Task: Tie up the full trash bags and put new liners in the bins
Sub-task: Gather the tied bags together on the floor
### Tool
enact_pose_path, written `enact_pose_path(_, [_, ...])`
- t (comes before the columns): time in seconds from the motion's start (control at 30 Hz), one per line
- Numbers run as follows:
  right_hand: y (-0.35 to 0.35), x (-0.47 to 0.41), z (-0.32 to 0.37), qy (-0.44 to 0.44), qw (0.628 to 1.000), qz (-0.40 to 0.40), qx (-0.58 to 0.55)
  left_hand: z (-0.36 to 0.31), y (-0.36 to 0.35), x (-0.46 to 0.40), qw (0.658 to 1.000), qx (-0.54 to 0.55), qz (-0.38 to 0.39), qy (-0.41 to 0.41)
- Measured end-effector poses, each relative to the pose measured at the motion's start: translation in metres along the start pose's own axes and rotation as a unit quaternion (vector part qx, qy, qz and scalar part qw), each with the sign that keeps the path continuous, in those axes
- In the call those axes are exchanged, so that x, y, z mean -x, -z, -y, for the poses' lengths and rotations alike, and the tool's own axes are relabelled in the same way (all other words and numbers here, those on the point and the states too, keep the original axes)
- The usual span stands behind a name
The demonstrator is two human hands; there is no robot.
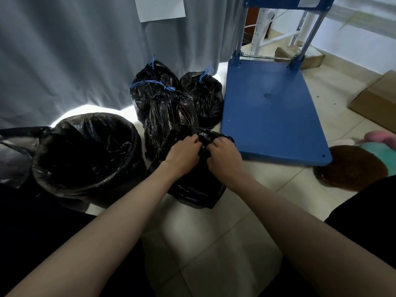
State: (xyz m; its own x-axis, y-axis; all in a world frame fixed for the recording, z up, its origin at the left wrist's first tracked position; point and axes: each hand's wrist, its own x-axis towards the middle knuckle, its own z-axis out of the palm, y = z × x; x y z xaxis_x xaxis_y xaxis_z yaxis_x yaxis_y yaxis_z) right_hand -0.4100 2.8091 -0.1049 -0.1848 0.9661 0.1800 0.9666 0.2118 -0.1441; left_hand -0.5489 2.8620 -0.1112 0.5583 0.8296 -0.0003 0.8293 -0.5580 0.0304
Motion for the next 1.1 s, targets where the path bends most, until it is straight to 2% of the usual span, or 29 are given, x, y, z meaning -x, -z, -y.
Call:
enact_pose_path(0.07, [0.000,0.000,0.006,0.002,0.991,0.118,0.057,0.004,-0.012,0.000,0.992,-0.017,0.124,-0.011])
enact_pose_path(0.13, [0.002,0.003,0.010,-0.011,0.970,0.216,0.114,0.011,-0.017,0.003,0.971,-0.042,0.234,0.015])
enact_pose_path(0.2, [0.005,0.005,0.011,-0.028,0.945,0.279,0.171,0.015,-0.017,0.007,0.955,-0.064,0.289,0.035])
enact_pose_path(0.3, [0.010,0.002,0.018,-0.044,0.929,0.301,0.211,0.013,-0.006,0.009,0.952,-0.092,0.290,0.021])
enact_pose_path(0.4, [0.007,-0.001,0.028,-0.011,0.930,0.307,0.200,0.009,0.001,0.013,0.947,-0.115,0.300,0.025])
enact_pose_path(0.53, [0.005,0.004,0.030,-0.015,0.894,0.382,0.235,0.007,0.003,0.025,0.933,-0.101,0.339,0.061])
enact_pose_path(0.6, [0.008,0.003,0.030,-0.014,0.898,0.376,0.229,0.008,0.006,0.027,0.937,-0.075,0.335,0.063])
enact_pose_path(0.7, [0.008,-0.002,0.036,0.017,0.923,0.347,0.164,0.008,0.014,0.026,0.946,-0.011,0.319,0.062])
enact_pose_path(0.83, [0.001,0.006,0.038,0.031,0.897,0.415,0.149,0.011,0.019,0.036,0.941,-0.015,0.334,0.042])
enact_pose_path(0.93, [0.002,0.011,0.033,0.036,0.895,0.410,0.173,0.012,0.020,0.040,0.945,-0.018,0.321,0.057])
enact_pose_path(1.1, [0.017,0.005,0.034,0.021,0.920,0.369,0.128,0.015,0.036,0.041,0.936,0.155,0.312,0.045])
